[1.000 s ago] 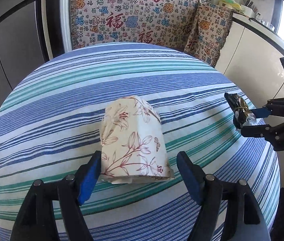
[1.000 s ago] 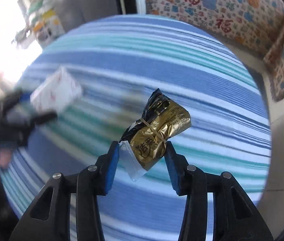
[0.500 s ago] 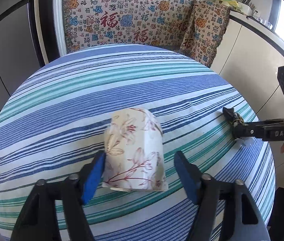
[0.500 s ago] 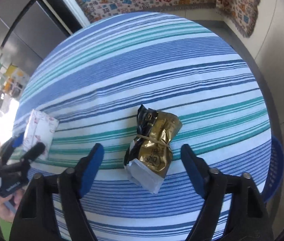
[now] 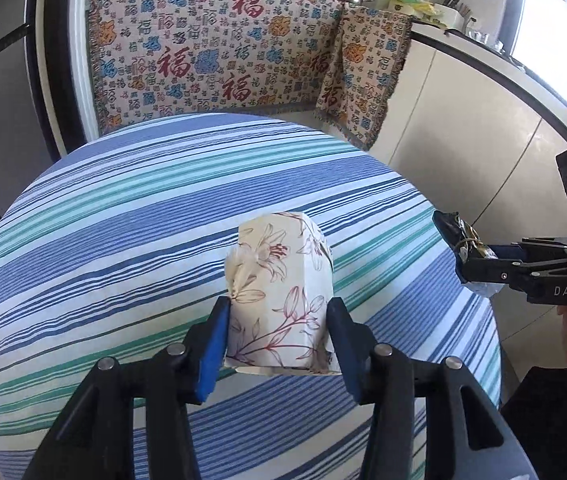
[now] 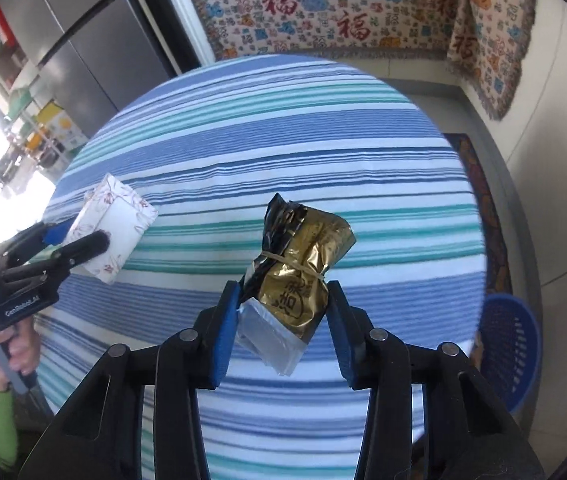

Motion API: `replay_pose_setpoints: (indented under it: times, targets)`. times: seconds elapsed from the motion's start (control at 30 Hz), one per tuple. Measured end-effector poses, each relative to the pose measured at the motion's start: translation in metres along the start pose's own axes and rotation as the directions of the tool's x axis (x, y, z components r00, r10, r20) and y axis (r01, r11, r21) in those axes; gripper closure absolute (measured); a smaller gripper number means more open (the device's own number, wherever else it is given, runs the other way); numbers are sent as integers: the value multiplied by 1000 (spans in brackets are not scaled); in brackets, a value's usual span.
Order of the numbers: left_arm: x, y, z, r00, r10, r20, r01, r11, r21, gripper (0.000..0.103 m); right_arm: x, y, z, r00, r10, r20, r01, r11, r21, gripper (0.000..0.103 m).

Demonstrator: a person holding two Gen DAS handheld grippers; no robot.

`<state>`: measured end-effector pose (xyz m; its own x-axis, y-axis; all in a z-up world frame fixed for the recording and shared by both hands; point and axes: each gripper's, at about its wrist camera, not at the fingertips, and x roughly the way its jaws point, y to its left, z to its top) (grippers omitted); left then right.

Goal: Collect trash
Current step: 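Lift and carry the floral bundle and gold packet over the blue wastebasket, then open both grippers to drop the bundle and packet into the wastebasket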

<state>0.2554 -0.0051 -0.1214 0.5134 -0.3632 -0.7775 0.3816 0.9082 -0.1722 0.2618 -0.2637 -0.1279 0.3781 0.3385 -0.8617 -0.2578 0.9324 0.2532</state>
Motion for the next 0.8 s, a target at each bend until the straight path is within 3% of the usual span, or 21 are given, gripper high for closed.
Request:
replay_pose_setpoints:
  times: [0.2, 0.47, 0.6, 0.8]
  targets:
    - [8, -86, 16, 993, -117, 5, 116, 990, 77, 54, -48, -76, -37, 996, -71, 46, 66, 994, 86, 59]
    - [52, -235, 24, 964, -259, -65, 266, 944, 195, 54, -85, -185, -100, 977, -213, 17, 202, 948, 245, 59]
    - [83, -291, 17, 950, -286, -124, 308, 924, 229, 54, -88, -220, -121, 973, -232, 9, 219, 932, 289, 59]
    - [124, -331, 7, 944, -281, -172, 317, 917, 242, 54, -85, -259, -136, 975, -223, 21, 201, 914, 352, 59]
